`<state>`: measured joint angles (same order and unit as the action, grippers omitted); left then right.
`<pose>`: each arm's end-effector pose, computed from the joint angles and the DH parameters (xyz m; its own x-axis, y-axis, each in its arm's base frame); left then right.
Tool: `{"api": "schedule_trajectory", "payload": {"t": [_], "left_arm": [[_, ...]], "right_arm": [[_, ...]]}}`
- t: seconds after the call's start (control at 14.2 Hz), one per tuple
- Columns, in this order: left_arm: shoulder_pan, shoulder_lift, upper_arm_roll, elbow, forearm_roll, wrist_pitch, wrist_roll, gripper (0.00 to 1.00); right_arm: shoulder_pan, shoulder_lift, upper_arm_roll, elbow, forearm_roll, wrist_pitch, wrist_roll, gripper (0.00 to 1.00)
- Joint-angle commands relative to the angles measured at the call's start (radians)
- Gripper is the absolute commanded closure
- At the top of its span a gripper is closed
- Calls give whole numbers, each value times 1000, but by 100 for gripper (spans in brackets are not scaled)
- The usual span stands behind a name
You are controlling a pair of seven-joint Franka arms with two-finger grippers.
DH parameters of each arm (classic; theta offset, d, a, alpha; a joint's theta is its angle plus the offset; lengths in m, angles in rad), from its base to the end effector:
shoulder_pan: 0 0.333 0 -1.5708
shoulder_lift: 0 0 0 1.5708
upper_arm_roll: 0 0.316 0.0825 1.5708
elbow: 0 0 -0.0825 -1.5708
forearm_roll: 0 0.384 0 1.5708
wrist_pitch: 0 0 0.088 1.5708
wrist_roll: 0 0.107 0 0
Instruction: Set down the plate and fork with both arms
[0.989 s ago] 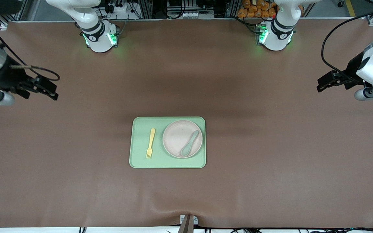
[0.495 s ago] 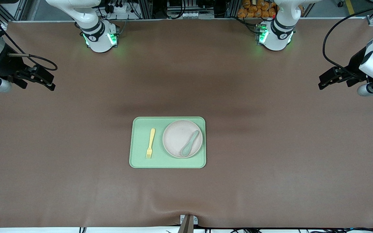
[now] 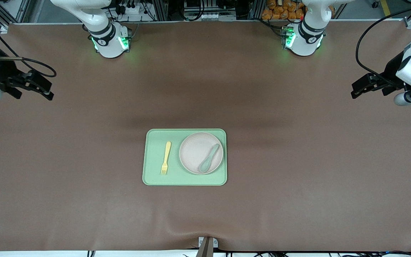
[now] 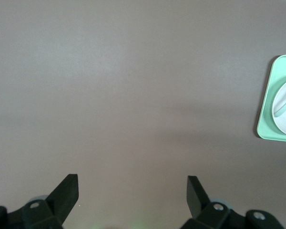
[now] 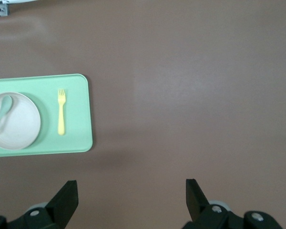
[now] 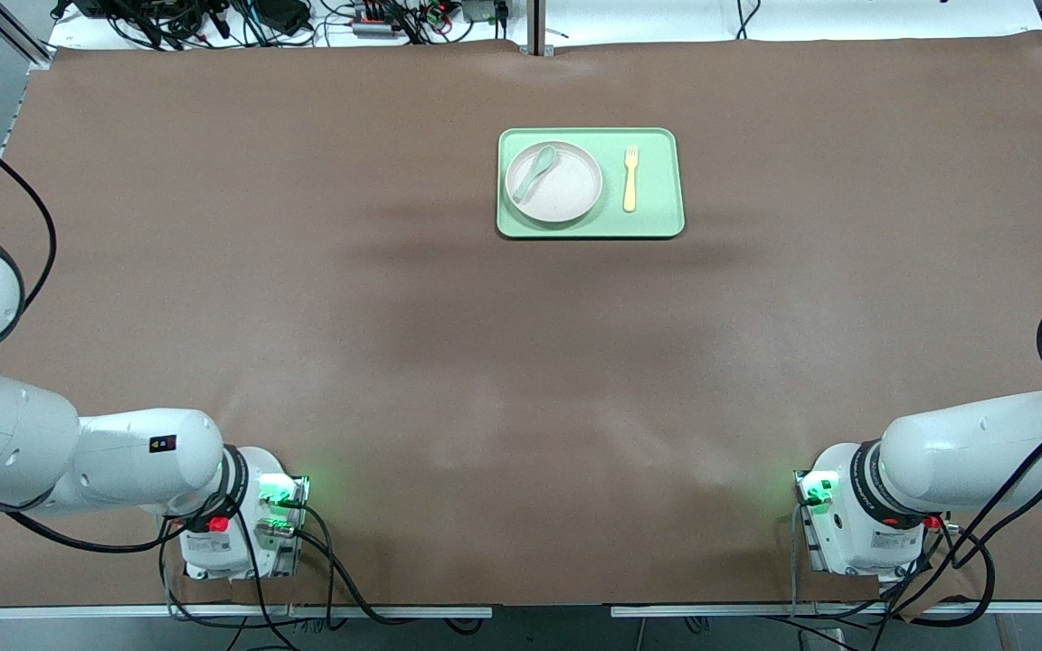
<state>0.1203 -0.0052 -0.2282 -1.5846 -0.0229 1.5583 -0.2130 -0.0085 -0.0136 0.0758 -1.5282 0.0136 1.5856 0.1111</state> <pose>0.5478 -0.0622 0.6197 0.9942 0.1046 -0.0253 0.1051 -0.9943 0.0167 0.5510 0.0389 0.6535 0.9966 -0.0441 0.0691 -0.0428 -0.9989 -0.0203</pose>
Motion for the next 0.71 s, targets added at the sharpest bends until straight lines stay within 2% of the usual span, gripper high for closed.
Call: {"api": "schedule_trajectory", "payload": {"t": [0.0,0.64], "left_arm": [[10,-26,1,-15,-12,-7,30,0],[25,-29,1,-8,-34,-7,73,0]], "right_arm": [[4,23,-64,39,11,-22,-91,0],[2,23,-65,37,11,-24,-79,0]]}}
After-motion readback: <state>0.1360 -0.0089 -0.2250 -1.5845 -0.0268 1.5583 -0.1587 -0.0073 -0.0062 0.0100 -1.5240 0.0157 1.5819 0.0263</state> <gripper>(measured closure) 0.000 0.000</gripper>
